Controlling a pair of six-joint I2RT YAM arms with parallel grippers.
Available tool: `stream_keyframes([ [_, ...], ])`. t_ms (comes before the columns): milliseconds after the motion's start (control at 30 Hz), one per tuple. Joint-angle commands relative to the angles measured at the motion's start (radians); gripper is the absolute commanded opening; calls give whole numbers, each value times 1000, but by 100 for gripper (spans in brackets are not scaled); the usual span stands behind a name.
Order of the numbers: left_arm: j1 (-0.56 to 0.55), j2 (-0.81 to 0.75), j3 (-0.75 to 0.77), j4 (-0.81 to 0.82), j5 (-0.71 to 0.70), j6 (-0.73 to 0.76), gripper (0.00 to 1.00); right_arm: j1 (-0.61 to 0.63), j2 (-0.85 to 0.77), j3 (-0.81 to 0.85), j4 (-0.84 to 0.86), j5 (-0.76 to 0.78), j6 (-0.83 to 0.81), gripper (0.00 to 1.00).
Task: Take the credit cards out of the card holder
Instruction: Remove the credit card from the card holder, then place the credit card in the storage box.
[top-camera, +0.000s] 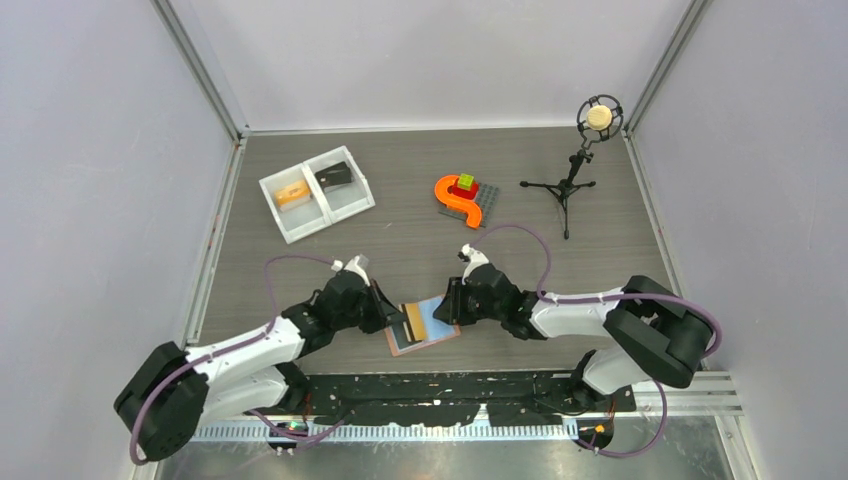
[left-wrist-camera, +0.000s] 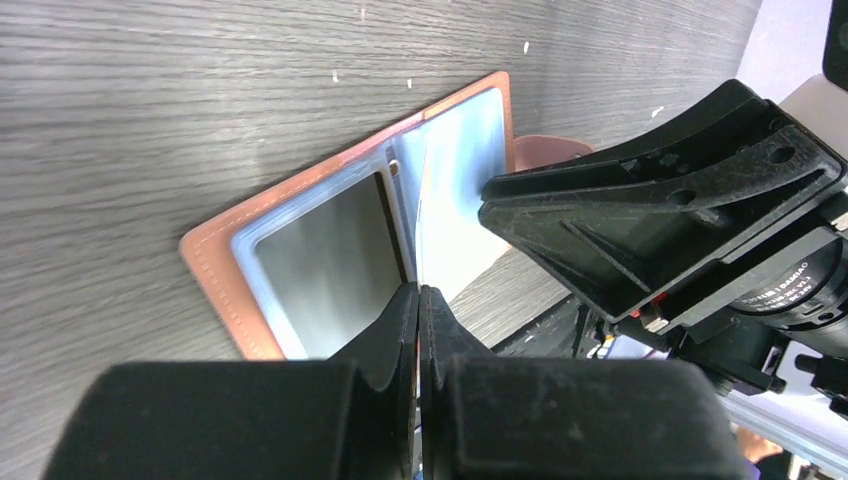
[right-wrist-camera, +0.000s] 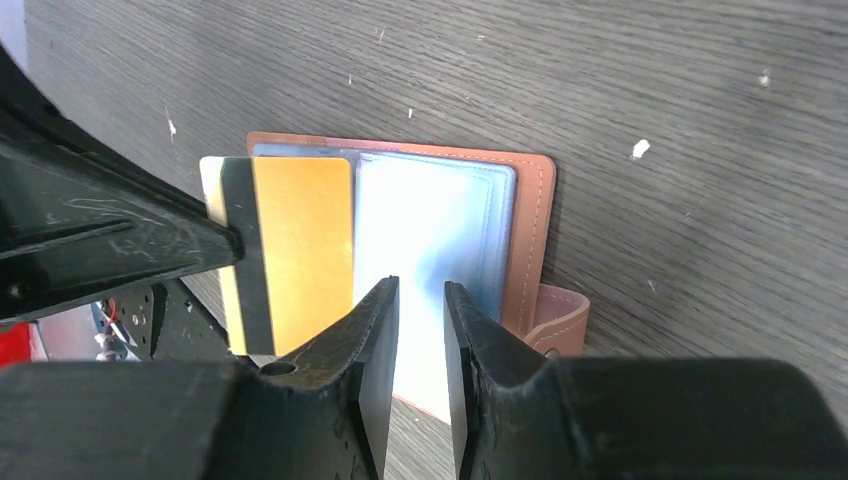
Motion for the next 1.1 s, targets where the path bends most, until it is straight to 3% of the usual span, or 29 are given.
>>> stream_keyframes([
  [0,-5,-110,61,-212,-103,56,0,-2,-36,36,-116,70,-62,31],
  [200,-3,-232,188,-449,-200,79,0,6,-185,125,-269,201,-206,35],
  [333,-4,-283,213,-490,-192,20,0,135,-300,141,-224,333,-422,36],
  [467,-2,-329,209,-494,-164,-90,0,262,-390,52,15,385,-737,42],
  [567,-2,-365,205,-489,-135,-133,0,345,-447,-100,303,354,-995,43],
  [667,-2,-404,206,-503,-120,-167,0,394,-492,-188,448,308,-1108,42],
  [733,-1,-430,204,-510,-123,-187,0,434,-490,-195,450,288,-1216,42],
  [833,-2,-452,200,-510,-111,-223,0,505,-430,-179,444,390,-1370,44],
  [1067,-1,-469,198,-518,-99,-253,0,612,-305,-101,458,495,-1472,46],
])
